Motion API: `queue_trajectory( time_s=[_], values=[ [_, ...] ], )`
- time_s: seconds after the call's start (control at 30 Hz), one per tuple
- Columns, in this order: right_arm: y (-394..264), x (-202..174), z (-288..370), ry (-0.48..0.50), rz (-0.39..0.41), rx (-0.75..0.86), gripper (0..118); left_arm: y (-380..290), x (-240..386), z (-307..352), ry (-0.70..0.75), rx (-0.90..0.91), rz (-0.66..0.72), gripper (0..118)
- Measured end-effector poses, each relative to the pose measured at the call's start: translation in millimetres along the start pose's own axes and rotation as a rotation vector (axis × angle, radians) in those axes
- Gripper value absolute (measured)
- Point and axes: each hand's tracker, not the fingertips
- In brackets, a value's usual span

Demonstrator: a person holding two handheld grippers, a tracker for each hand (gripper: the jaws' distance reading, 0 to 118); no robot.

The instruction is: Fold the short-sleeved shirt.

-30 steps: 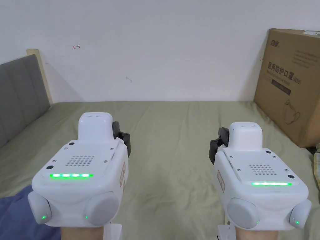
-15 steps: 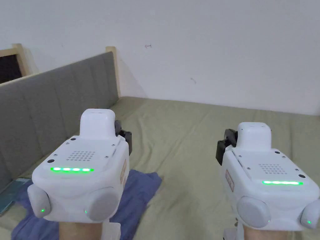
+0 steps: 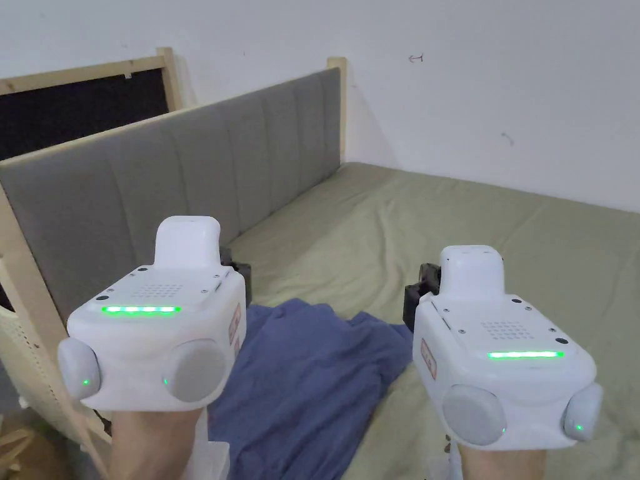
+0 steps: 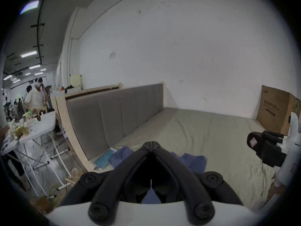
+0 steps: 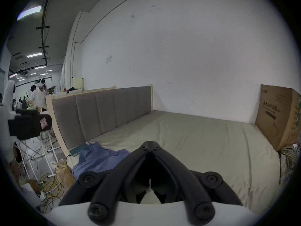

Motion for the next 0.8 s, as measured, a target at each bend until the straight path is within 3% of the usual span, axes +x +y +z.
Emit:
queue_trajectory(
  time_s=[0.17, 0.2, 0.23, 0.3, 0.33, 0.43, 0.53, 0.67, 0.7, 0.73, 0.8],
  values=[
    [-10.4, 5.5, -12.8, 0.005, -0.012, -0.054, 0, -31.0, 8.1, -61.7, -0.139, -0.221, 0.000, 1],
    [-13.6, 6.7, -15.7, 0.008, -0.007, -0.071, 0, -41.9, 11.5, -76.7, -0.196, -0.281, 0.023, 16],
    [-17.2, 7.8, -18.8, 0.008, -0.007, -0.085, 0, -52.4, 14.8, -91.3, -0.219, -0.341, 0.041, 42],
    [-26.0, 12.2, -26.6, 0.010, -0.018, -0.123, 0, -73.4, 25.3, -118.6, -0.213, -0.461, 0.059, 108],
    [-30.2, 14.9, -30.4, 0.008, -0.028, -0.142, 0, -84.6, 31.4, -128.3, -0.209, -0.474, 0.057, 115],
    [-41.6, 24.4, -40.2, -0.005, -0.042, -0.189, 0, -106.2, 46.3, -156.4, -0.113, -0.519, 0.055, 111],
    [-51.5, 34.4, -50.2, -0.037, -0.020, -0.231, 0, -129.1, 56.0, -195.3, -0.150, -0.621, 0.066, 111],
    [-64.5, 49.1, -66.1, -0.068, -0.047, -0.294, 0, -162.1, 70.9, -235.3, -0.170, -0.796, 0.089, 114],
    [-67.7, 52.5, -69.9, -0.070, -0.061, -0.305, 0, -169.8, 77.7, -241.9, -0.155, -0.866, 0.050, 116],
    [-70.6, 55.3, -73.3, -0.074, -0.076, -0.314, 0, -168.9, 86.7, -237.0, -0.144, -0.796, -0.063, 116],
    [-75.5, 58.3, -78.5, -0.074, -0.096, -0.329, 0, -166.4, 88.7, -238.2, -0.139, -0.802, -0.058, 114]
  ],
)
